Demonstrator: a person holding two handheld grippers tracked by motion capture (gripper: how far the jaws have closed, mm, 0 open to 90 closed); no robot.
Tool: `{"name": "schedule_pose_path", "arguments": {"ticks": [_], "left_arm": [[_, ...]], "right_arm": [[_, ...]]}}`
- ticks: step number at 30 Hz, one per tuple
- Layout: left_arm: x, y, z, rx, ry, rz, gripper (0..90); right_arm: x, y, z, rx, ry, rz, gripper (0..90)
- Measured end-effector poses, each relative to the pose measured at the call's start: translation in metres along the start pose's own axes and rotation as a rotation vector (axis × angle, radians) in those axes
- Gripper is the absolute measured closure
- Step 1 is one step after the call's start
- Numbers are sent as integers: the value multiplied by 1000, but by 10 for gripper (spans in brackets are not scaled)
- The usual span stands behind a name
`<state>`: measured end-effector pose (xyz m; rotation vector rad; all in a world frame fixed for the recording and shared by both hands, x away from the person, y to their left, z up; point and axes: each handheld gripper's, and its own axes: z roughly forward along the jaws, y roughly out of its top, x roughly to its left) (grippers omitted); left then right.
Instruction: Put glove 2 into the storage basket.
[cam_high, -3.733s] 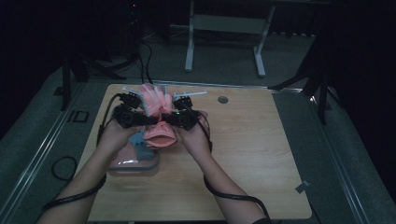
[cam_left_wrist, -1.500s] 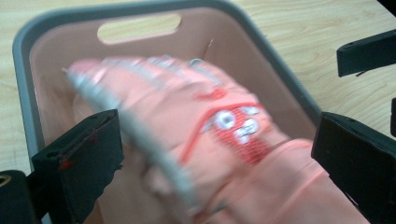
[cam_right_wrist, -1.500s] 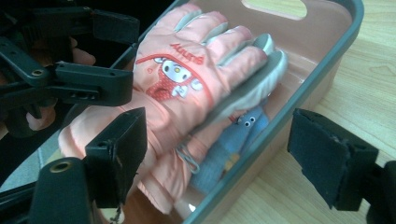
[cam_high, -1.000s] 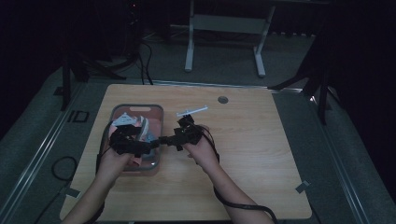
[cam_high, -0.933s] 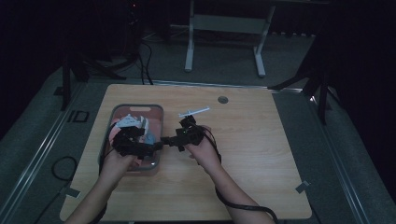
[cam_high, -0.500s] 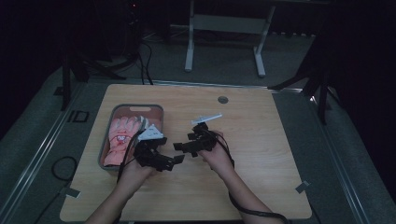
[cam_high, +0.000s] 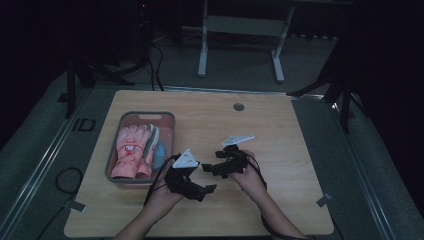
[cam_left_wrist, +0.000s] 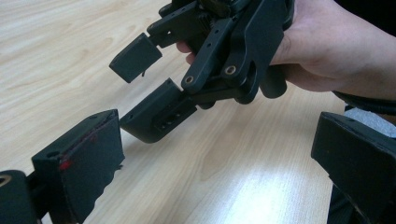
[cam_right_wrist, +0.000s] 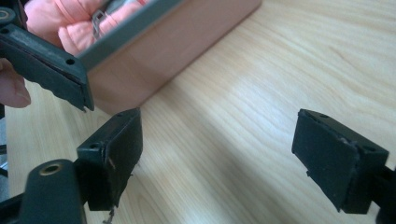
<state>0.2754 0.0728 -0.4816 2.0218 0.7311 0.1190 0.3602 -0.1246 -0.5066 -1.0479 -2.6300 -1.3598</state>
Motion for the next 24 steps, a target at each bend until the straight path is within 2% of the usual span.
{"name": "schedule_pose_path", "arguments": {"ticks": [7,11,12,15,20,24], "left_arm": [[-6,-14,19,39,-37,26,24],[-8,-18,24,48,-41,38,24],[-11,-25,32,68,-51,50,24],[-12,-29,37,64,-71,40,24],[-12,-34,42,61,-76,37,24],[-10,-37,44,54,-72,18,24]], "right_arm": [[-9,-20,-2,22,-8,13,149],[-12,-28,-2,42,-18,2,149],[-13,-33,-2,47,-22,-3,149],[-14,-38,-2,50,-27,-8,149],[-14,-42,-2,55,-35,-16,149],[-15,-44,-2,60,-44,-16,149]]}}
